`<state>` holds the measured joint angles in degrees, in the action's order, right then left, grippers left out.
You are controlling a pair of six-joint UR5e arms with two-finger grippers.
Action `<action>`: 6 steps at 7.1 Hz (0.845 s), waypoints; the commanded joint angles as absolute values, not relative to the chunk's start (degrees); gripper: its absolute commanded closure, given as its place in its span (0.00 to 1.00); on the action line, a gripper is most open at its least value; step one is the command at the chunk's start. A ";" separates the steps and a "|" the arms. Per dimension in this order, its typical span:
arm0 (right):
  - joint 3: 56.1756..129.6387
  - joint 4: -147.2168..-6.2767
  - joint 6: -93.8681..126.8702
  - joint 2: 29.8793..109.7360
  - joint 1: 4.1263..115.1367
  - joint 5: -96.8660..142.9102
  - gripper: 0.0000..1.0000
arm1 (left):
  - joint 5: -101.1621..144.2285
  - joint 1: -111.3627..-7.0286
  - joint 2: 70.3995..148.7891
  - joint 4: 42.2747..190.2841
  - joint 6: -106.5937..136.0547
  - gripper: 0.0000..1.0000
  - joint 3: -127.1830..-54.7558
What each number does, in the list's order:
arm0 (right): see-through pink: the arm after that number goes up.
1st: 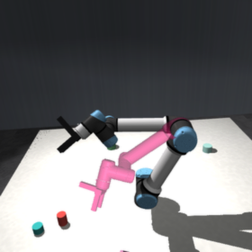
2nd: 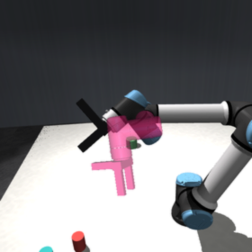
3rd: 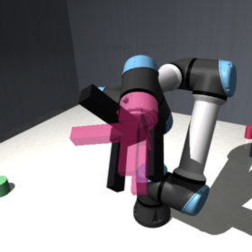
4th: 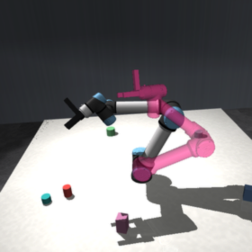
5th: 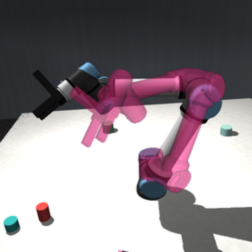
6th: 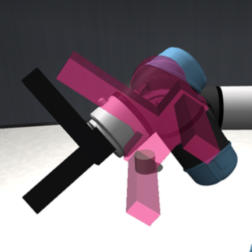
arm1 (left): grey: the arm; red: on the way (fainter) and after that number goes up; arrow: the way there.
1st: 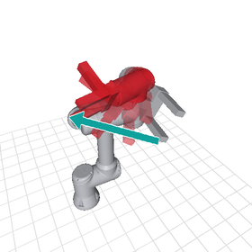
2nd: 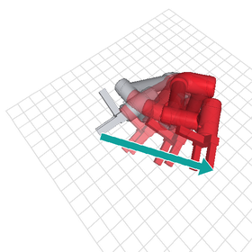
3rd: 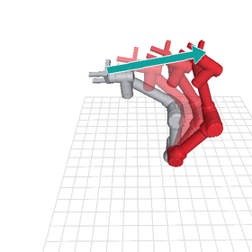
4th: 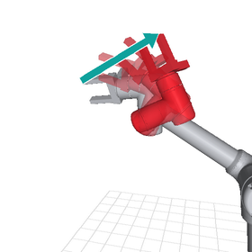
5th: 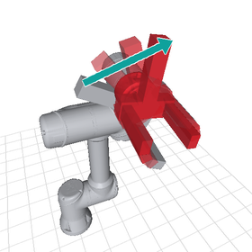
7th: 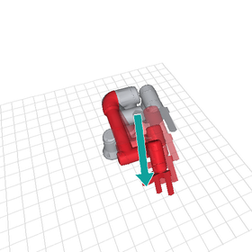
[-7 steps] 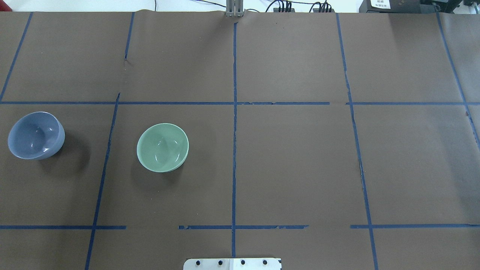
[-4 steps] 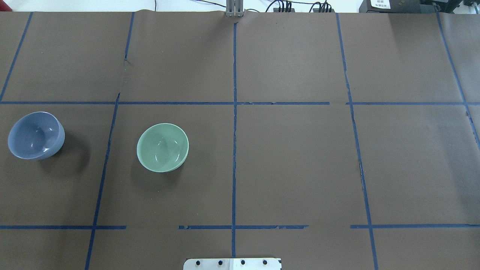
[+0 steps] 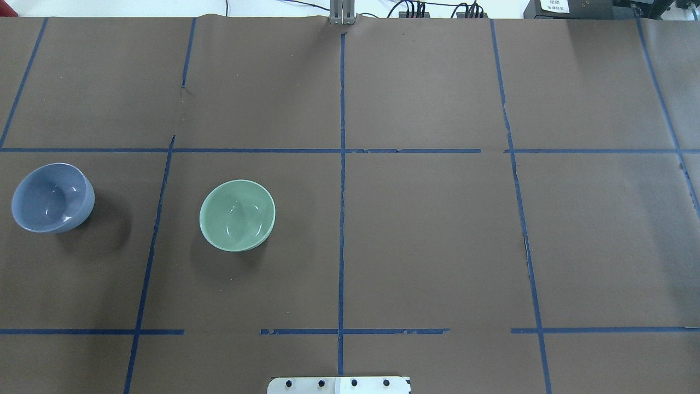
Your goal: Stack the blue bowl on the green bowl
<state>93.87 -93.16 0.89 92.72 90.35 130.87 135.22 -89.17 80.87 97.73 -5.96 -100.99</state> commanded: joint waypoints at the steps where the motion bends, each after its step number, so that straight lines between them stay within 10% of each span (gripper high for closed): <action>1: 93.87 -93.16 0.97 92.72 90.35 130.87 0.00 | 135.09 -79.25 81.91 107.43 8.12 0.00 -99.94; 6: 93.87 -93.16 0.88 92.72 90.35 130.87 0.00 | 125.60 -63.65 82.35 135.16 44.62 0.00 -91.50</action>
